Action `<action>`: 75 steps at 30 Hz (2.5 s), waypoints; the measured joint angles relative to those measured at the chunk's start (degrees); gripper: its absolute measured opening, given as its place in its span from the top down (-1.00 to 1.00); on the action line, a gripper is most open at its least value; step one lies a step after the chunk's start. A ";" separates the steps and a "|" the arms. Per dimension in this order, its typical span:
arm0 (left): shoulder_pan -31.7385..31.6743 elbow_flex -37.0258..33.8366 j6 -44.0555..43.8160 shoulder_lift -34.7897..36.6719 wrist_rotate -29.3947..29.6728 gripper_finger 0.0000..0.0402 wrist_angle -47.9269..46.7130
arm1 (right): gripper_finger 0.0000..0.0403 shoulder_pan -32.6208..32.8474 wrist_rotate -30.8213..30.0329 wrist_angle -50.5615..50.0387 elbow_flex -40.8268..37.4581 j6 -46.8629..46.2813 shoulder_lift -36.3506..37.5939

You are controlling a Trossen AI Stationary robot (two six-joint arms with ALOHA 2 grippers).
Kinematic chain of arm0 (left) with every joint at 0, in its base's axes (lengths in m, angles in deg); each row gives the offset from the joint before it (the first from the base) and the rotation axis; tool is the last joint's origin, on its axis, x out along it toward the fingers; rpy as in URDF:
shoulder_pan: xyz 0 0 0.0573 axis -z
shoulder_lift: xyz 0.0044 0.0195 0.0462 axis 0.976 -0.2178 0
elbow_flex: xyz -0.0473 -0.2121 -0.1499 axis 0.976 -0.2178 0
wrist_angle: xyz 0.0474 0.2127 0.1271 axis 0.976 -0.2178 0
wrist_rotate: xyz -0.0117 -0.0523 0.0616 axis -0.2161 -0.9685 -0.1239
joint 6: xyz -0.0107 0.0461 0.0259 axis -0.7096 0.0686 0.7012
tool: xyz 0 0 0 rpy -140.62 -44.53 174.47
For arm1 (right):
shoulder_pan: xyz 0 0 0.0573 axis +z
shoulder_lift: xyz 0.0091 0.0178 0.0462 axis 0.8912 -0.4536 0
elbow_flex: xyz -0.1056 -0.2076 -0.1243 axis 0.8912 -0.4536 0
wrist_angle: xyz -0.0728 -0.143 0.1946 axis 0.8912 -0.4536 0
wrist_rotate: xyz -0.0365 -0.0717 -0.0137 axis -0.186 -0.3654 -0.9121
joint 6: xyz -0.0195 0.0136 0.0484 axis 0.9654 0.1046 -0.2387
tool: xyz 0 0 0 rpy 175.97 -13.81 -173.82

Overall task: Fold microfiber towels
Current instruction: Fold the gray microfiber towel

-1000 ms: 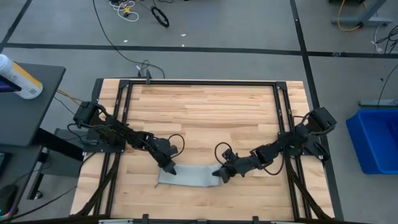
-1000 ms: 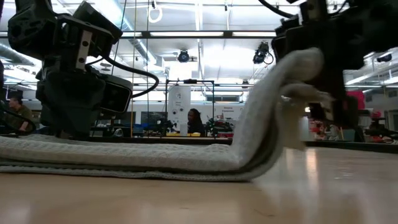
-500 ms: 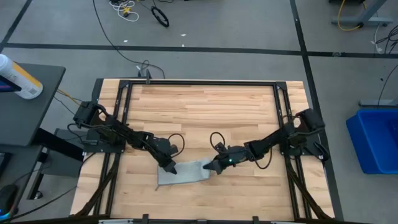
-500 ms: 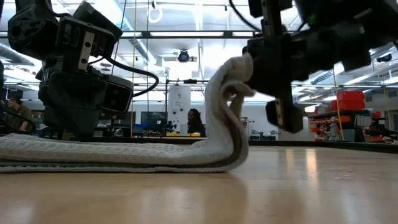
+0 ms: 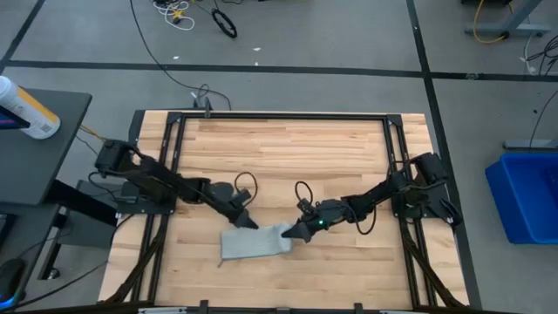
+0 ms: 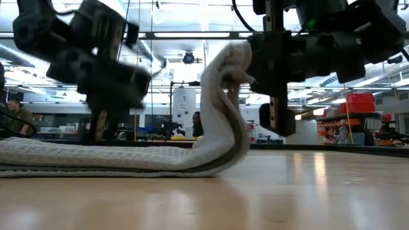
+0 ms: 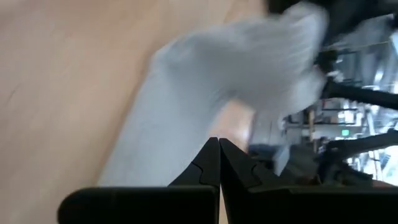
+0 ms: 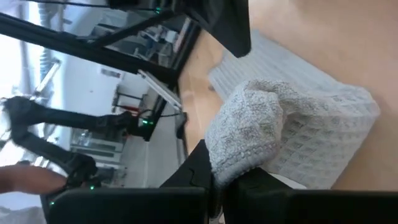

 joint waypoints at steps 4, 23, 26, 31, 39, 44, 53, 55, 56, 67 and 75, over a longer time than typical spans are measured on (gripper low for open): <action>-1.28 -0.02 1.82 7.93 3.17 1.00 -3.03 | 0.95 -0.09 1.00 1.29 0.00 0.50 0.00; -1.38 0.16 6.51 48.11 18.60 1.00 -40.74 | 0.95 -6.56 10.64 -13.37 11.67 9.72 -0.75; -1.38 0.16 6.70 49.94 19.88 1.00 -42.41 | 0.95 -7.76 15.06 -16.59 15.65 10.23 -4.17; -1.38 0.25 7.28 51.65 20.31 1.00 -43.58 | 0.95 -8.05 19.61 -19.80 22.89 9.61 -11.46; -1.34 0.30 7.42 53.46 20.54 1.00 -44.94 | 0.95 -8.40 23.48 -26.25 34.59 12.57 -16.63; -1.34 0.25 7.56 53.89 20.47 1.00 -45.73 | 0.95 -9.30 25.20 -31.73 41.17 14.04 -20.25; -1.34 0.26 7.86 55.15 20.25 1.00 -46.24 | 0.95 -9.71 26.84 -41.81 52.86 15.55 -26.18; -1.34 0.29 7.95 55.80 20.28 1.00 -45.77 | 0.95 -9.71 26.75 -44.67 55.08 16.87 -26.74; -1.34 0.29 8.32 56.32 20.38 1.00 -46.05 | 0.95 -9.71 26.59 -45.82 55.90 17.35 -26.95; -1.34 0.27 11.85 65.71 23.29 1.00 -49.16 | 0.95 -9.23 21.88 -47.50 56.98 18.81 -27.11; -1.34 0.27 12.34 74.11 23.71 1.00 -58.89 | 0.95 -8.88 20.27 -47.23 56.98 18.48 -27.11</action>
